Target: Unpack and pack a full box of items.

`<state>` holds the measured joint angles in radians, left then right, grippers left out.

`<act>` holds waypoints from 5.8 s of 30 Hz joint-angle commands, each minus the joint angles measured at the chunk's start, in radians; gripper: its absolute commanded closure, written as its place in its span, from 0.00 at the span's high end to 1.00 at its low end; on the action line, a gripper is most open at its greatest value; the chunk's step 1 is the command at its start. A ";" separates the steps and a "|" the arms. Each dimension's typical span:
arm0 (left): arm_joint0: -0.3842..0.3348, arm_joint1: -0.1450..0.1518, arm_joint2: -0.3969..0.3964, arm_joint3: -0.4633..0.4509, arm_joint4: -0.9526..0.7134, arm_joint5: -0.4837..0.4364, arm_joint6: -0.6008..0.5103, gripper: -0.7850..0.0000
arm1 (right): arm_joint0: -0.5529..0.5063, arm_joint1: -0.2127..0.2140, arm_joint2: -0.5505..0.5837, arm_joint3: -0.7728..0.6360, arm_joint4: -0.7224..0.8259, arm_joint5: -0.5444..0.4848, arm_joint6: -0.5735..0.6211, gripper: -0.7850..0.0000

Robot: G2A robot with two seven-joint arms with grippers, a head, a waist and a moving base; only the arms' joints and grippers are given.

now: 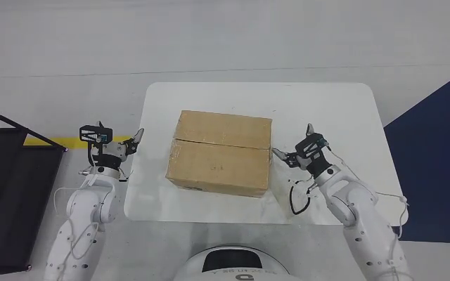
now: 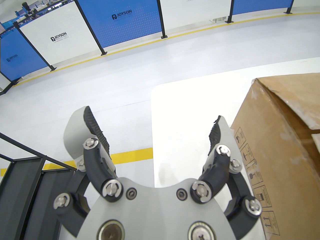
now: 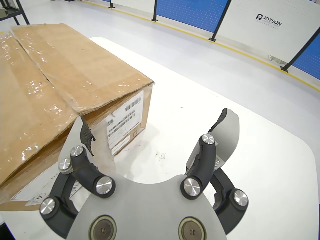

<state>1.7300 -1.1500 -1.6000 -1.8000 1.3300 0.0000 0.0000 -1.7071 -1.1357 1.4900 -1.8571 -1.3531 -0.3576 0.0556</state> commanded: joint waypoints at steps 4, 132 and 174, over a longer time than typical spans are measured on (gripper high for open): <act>0.000 0.000 0.000 0.000 0.000 0.000 0.000 1.00 | 0.008 0.000 -0.006 0.007 -0.028 0.012 0.012 1.00; 0.000 0.000 0.000 0.000 0.000 0.000 0.000 1.00 | -0.096 0.062 0.040 -0.159 -0.142 -0.617 -0.162 1.00; -0.004 -0.003 0.012 -0.005 0.048 0.026 0.003 1.00 | -0.179 0.084 -0.024 -0.239 -0.376 -0.453 -0.316 1.00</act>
<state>1.7262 -1.1520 -1.5903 -1.8016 1.3676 0.0178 0.0011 -1.8844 -1.0546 1.4669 -2.0992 -1.7125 -0.7981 -0.2465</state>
